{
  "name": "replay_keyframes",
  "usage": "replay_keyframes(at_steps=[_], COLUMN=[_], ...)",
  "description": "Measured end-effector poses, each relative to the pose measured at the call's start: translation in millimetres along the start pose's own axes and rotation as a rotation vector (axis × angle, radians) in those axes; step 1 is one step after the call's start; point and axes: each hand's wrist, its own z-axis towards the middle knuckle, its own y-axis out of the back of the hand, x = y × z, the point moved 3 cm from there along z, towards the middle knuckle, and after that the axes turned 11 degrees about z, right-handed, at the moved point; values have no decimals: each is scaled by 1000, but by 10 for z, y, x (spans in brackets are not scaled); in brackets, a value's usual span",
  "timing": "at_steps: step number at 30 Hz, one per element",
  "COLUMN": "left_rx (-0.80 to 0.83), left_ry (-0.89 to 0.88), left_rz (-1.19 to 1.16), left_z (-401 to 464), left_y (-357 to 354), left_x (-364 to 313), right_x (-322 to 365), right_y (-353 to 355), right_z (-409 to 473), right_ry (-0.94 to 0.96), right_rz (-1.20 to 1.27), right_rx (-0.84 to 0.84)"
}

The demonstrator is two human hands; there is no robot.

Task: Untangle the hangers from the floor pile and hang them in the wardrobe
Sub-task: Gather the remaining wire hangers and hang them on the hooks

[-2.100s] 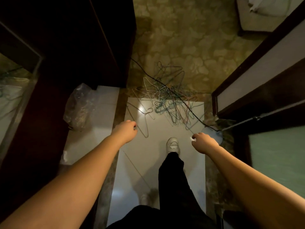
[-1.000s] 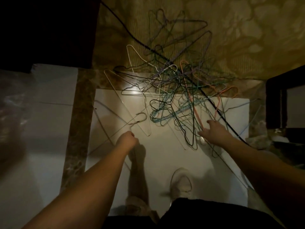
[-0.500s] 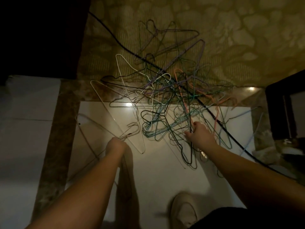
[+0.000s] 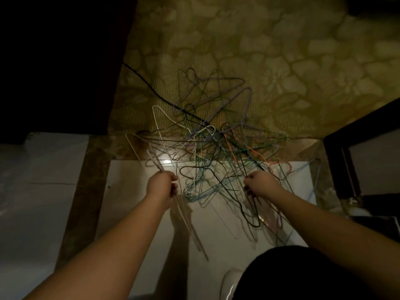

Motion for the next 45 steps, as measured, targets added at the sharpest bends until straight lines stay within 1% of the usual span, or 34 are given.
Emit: replay_keyframes(at_steps=[2,5,10,12,15,20,23,25,29,33,36,38,40,42,45], left_rx=[73,176,271,290,318,436,458,500,605,610,613,636,668,702,666], left_ry=[-34,-65,-46,-21,-31,-117,-141,-140,-112,-116,-110,-145,-207,-255,-346], left_rz=[-90,-124,-229,-219,-121,-62,65,95,53,24,-49,-58,2,32,147], left_z=[-155,-348,-675,-756,-784,-819,-920,-981,-1087,-1115,-1098,-1121,-1178,-1221,-1149], left_y=[-73,-174,-362,-477,-644,-787,-842,-888,-950,-950,-955,-958,-955,-941,-840], left_x=[-161,-343,-568,-595,-610,-720,-681,-666,-676,-656,-663,-682,-697,-697,-712], right_x=[131,368,861,1003,1069,831,727,666,582,560,500,470,454,425,391], right_y=[151,408,651,617,512,479,597,695,872,883,827,805,809,868,968], right_z=[-94,-224,-476,-528,-556,-556,-585,-610,-689,-730,-755,-798,-826,-834,-868], right_ry=[-36,-102,-95,-76,-47,-162,-190,-193,-168,-184,-229,-238,-219,-181,-97], right_rz=[78,193,288,345,365,448,395,347,339,483,508,504,500,403,206], right_rx=[64,134,259,266,238,314,308,313,297,286,309,305,305,224,68])
